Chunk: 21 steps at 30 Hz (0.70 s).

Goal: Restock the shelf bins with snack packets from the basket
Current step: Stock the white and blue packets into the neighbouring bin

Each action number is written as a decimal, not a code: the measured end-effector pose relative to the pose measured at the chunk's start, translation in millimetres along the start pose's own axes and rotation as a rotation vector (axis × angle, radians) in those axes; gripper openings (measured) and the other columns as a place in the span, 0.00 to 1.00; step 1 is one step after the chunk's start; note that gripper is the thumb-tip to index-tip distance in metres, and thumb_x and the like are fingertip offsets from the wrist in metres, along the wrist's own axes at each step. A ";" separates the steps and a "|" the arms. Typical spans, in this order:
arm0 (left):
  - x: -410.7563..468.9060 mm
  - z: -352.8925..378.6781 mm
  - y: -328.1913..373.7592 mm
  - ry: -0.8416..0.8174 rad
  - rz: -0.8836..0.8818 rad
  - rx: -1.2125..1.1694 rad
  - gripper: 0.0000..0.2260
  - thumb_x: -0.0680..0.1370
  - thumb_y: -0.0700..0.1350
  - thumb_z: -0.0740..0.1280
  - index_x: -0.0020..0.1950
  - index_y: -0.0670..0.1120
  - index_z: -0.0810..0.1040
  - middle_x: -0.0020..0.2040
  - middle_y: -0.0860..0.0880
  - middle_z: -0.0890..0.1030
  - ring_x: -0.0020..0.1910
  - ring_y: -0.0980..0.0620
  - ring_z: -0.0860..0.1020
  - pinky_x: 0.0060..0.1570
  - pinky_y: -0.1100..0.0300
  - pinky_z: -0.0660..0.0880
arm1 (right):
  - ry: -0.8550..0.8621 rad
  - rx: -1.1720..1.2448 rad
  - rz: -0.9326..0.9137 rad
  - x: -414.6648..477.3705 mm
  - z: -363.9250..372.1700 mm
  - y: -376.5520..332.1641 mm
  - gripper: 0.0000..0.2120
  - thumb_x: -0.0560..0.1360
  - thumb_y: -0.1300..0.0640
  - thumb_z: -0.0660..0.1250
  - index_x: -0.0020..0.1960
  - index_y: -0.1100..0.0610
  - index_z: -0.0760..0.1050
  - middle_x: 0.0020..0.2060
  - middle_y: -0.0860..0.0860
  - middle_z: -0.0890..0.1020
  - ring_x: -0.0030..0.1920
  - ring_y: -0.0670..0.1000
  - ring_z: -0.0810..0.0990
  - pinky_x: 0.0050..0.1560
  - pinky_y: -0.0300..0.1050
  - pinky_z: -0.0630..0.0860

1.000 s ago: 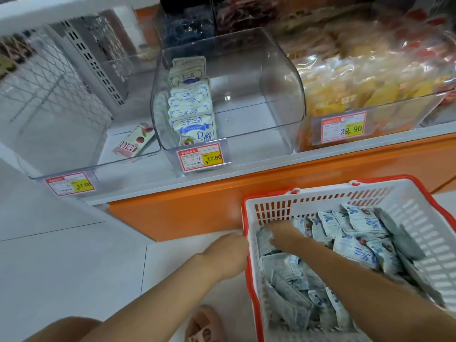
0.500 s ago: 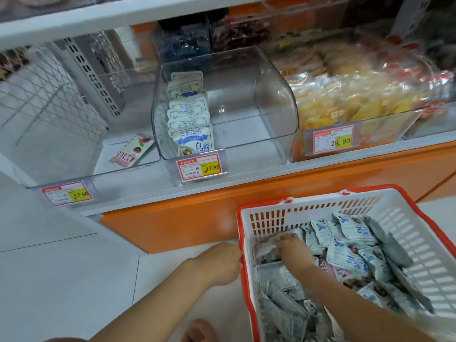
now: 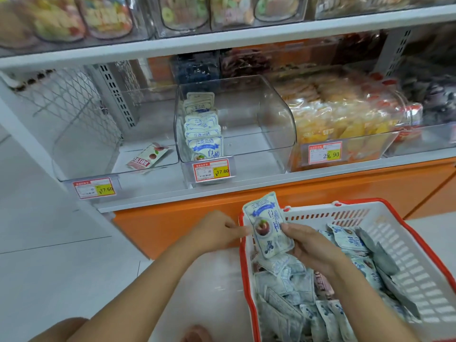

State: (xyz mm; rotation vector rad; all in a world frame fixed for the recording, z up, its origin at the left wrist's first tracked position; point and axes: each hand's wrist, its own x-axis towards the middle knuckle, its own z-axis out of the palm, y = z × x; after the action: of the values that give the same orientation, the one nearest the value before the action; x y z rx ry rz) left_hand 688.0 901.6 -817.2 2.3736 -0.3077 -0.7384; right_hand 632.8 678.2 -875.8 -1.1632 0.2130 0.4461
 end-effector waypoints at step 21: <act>-23.8 -95.7 6.7 0.868 0.113 -0.493 0.16 0.79 0.43 0.63 0.68 0.43 0.74 0.64 0.53 0.76 0.62 0.57 0.73 0.64 0.63 0.66 | 0.206 -0.619 -0.615 48.8 104.5 -186.4 0.03 0.69 0.63 0.74 0.39 0.56 0.81 0.30 0.47 0.83 0.26 0.40 0.72 0.28 0.31 0.70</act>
State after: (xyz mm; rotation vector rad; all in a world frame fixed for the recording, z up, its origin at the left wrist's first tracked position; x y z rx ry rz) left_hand 723.6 953.2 -740.8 1.9524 0.1076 0.2802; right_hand 752.4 725.3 -698.2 -1.7997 -0.1240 -0.1766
